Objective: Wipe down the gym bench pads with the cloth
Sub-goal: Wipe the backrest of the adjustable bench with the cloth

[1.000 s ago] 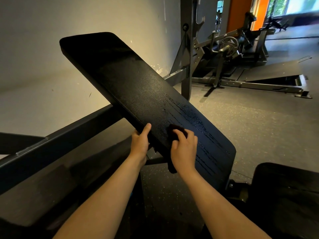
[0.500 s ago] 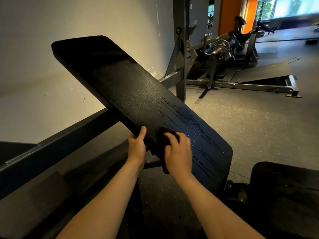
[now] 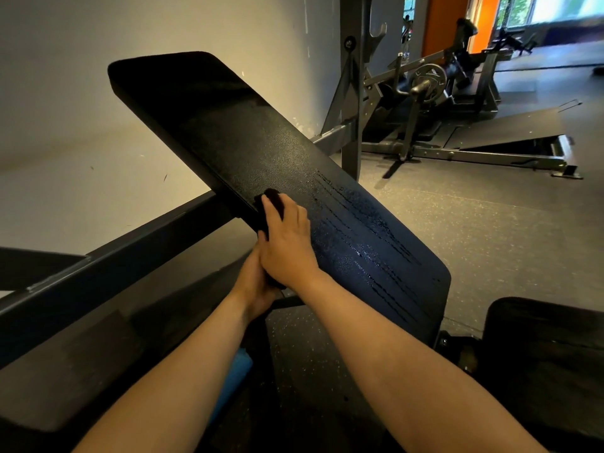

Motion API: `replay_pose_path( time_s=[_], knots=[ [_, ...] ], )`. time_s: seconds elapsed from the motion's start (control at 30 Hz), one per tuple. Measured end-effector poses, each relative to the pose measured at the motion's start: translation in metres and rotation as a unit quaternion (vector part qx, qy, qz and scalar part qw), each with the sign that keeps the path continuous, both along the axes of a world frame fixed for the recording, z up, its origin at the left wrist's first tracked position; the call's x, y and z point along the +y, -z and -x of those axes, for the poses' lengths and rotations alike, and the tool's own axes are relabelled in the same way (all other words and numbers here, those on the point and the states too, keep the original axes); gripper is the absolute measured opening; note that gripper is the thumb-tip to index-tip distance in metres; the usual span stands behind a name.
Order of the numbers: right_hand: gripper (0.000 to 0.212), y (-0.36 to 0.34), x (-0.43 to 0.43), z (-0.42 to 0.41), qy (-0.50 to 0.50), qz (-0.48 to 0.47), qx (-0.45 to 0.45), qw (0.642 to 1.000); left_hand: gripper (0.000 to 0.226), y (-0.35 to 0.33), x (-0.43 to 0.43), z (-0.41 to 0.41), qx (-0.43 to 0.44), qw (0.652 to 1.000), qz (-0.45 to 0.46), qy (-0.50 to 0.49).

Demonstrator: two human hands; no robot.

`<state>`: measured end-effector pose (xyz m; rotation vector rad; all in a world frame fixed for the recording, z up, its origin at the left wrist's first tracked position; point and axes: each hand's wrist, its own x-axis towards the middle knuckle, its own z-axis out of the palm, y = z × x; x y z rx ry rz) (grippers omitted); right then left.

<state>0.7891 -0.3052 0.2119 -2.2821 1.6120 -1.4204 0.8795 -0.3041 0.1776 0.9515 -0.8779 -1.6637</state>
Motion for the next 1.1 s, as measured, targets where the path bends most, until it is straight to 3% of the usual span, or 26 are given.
replay_pose_path(
  time_s=[0.13, 0.3, 0.5, 0.63, 0.8, 1.1],
  knots=[
    [0.073, 0.027, 0.023, 0.031, 0.055, -0.045, 0.007, 0.997, 0.053, 0.004, -0.004, 0.009, -0.003, 1.0, 0.01, -0.028],
    [0.066, 0.07, 0.064, 0.063, 0.131, -0.045, 0.007, 0.99, 0.061, 0.014, -0.006, 0.014, -0.009, 0.998, 0.016, -0.059],
    [0.071, 0.05, 0.045, 0.04, 0.09, -0.036, -0.041, 0.994, 0.072, 0.014, 0.001, 0.017, -0.028, 0.998, 0.003, -0.049],
    [0.066, 0.019, 0.019, 0.009, 0.064, -0.032, -0.01, 0.997, 0.048, 0.006, 0.01, 0.016, 0.012, 1.0, -0.014, -0.018],
    [0.064, 0.026, 0.022, 0.022, 0.093, -0.029, 0.058, 0.994, 0.051, 0.006, 0.014, 0.023, 0.029, 0.999, -0.023, -0.015],
    [0.061, 0.098, 0.094, 0.097, 0.165, -0.055, 0.06, 0.983, 0.067, 0.018, 0.029, 0.053, -0.071, 0.997, -0.007, -0.037]
  ],
)
